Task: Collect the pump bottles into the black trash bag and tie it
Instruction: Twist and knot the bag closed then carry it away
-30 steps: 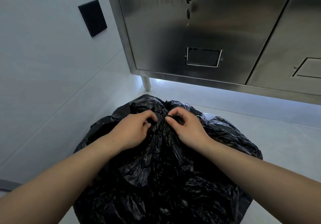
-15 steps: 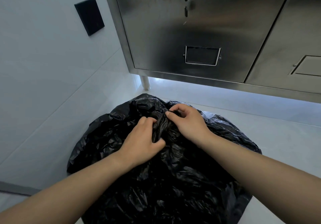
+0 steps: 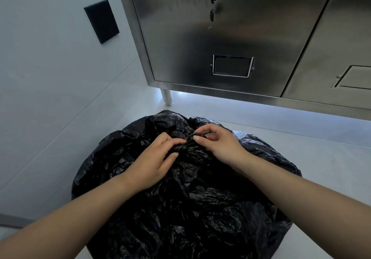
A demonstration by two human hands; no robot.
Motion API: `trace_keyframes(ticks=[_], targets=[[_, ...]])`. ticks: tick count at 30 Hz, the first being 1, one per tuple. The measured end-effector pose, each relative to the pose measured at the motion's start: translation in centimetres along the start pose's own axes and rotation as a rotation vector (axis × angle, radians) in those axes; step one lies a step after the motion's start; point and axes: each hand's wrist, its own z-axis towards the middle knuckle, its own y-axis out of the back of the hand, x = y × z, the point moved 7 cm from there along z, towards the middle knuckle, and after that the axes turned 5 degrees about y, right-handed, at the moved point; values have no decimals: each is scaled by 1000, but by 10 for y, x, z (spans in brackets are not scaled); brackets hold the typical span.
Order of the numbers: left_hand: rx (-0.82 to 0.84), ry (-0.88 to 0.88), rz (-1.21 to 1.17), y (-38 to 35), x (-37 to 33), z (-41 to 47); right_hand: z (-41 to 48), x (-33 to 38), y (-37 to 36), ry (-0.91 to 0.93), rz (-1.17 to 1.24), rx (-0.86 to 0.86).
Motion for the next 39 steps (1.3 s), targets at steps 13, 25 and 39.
trace_keyframes(ticks=[13,25,39], targets=[[-177,155,-102,12,16,6,-7,34,-4,388,-431,117],[-44,54,-4,1,2,8,-9,51,2,526,-665,110],[-100,80,48,13,5,9,-6,53,8,527,-631,171]])
